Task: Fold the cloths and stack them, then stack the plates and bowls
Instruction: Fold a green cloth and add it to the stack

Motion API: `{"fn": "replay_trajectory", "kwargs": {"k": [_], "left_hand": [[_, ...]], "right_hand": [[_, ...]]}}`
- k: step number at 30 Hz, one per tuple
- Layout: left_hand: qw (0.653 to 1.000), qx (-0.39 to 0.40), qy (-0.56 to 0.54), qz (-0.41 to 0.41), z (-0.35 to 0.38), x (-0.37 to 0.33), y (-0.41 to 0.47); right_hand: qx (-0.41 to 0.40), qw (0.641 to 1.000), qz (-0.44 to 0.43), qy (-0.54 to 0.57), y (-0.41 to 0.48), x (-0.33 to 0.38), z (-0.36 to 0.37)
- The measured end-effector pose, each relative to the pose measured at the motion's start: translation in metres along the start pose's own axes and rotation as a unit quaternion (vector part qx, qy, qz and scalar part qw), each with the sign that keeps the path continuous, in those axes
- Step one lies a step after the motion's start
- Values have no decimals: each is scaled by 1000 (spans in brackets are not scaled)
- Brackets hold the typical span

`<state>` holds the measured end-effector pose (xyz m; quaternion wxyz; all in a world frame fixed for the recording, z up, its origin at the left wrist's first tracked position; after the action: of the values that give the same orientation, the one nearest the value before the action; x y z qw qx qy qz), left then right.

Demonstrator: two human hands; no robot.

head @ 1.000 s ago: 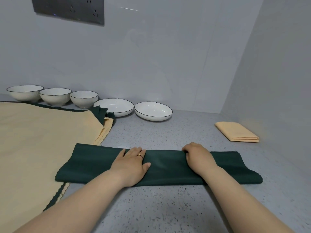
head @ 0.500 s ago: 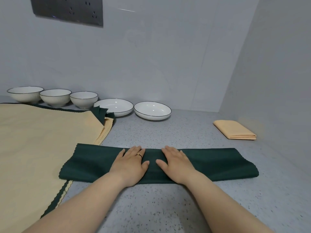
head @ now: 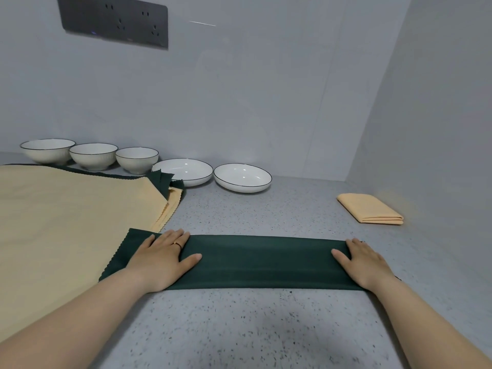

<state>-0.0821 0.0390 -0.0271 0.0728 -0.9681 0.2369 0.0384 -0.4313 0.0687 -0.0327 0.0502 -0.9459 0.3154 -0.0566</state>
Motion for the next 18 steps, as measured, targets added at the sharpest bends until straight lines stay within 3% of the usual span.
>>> {"fn": "replay_trajectory", "kwargs": {"k": [8, 11, 14, 18], "left_hand": [[995, -60, 1, -75, 0, 19, -3], [993, -88, 53, -59, -4, 21, -5], [996, -68, 47, -38, -13, 25, -1], [995, -15, -87, -45, -28, 35, 2]], "right_hand": [[-7, 1000, 6, -5, -4, -1, 0], [-37, 999, -7, -26, -18, 3, -7], [-65, 992, -108, -22, -40, 21, -16], [21, 959, -281, 5, -76, 61, -16]]}}
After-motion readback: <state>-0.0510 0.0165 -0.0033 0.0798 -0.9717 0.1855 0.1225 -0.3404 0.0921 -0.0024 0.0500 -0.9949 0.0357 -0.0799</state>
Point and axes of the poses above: each hand's wrist, its own y-axis towards the middle knuckle, its own z-axis out of the palm, x = y × z, the point moved 1 cm from there along y, towards the middle knuckle, and after that the axes turned 15 degrees about z, right-handed, at the moved point
